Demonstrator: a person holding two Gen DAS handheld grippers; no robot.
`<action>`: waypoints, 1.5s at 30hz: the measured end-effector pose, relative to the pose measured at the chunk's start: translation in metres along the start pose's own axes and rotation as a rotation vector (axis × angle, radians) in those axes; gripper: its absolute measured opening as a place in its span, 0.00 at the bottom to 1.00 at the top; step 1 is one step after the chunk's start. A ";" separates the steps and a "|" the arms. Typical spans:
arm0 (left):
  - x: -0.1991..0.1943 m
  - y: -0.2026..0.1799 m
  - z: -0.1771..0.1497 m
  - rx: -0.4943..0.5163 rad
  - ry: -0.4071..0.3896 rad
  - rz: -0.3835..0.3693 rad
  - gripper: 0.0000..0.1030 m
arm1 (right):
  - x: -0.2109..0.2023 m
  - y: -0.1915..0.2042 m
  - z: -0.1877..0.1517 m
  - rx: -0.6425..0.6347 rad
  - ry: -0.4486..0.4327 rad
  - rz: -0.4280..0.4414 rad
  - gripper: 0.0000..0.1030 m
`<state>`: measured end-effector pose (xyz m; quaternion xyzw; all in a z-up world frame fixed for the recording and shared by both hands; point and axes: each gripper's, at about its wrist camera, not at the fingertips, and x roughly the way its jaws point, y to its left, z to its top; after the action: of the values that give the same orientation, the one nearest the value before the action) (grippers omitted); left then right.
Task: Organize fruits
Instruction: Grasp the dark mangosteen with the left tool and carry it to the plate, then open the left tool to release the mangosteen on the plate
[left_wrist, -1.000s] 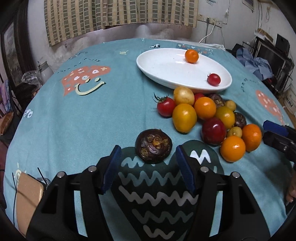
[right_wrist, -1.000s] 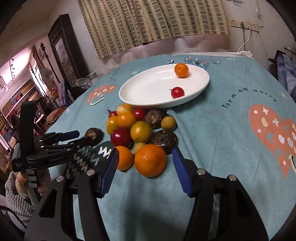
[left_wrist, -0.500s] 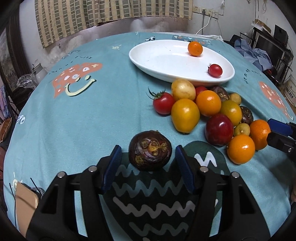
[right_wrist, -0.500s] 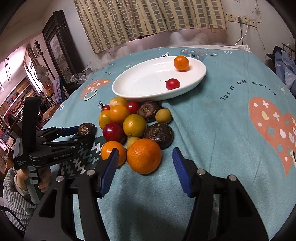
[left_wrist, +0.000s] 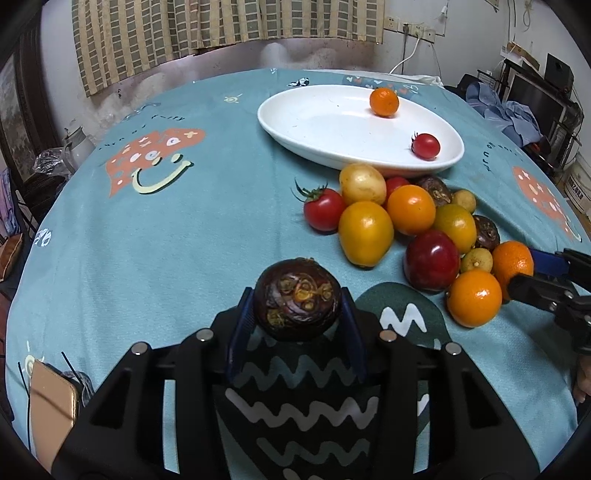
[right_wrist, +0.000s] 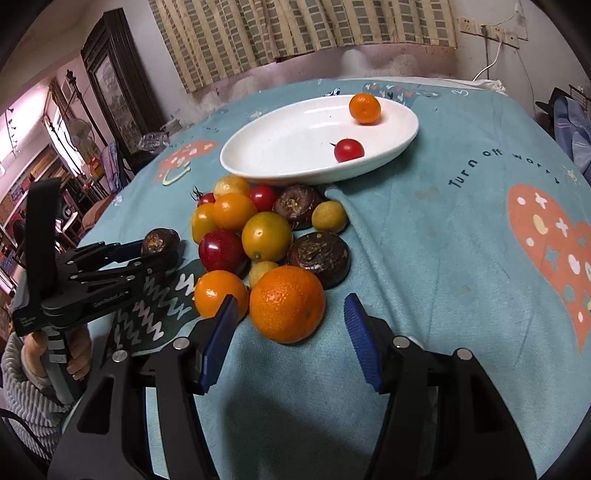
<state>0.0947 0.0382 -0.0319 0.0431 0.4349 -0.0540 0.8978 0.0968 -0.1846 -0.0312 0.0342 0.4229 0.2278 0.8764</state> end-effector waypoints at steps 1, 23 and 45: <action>0.000 0.000 0.000 0.002 0.000 0.000 0.45 | 0.002 0.001 0.000 -0.005 0.003 0.000 0.52; 0.012 -0.030 0.111 -0.028 -0.081 -0.081 0.45 | -0.006 -0.033 0.091 0.095 -0.137 0.001 0.41; 0.023 -0.012 0.074 -0.051 -0.062 -0.014 0.68 | -0.018 -0.035 0.070 0.119 -0.194 0.055 0.52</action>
<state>0.1645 0.0160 -0.0043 0.0154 0.4084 -0.0504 0.9113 0.1535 -0.2144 0.0179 0.1195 0.3479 0.2221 0.9030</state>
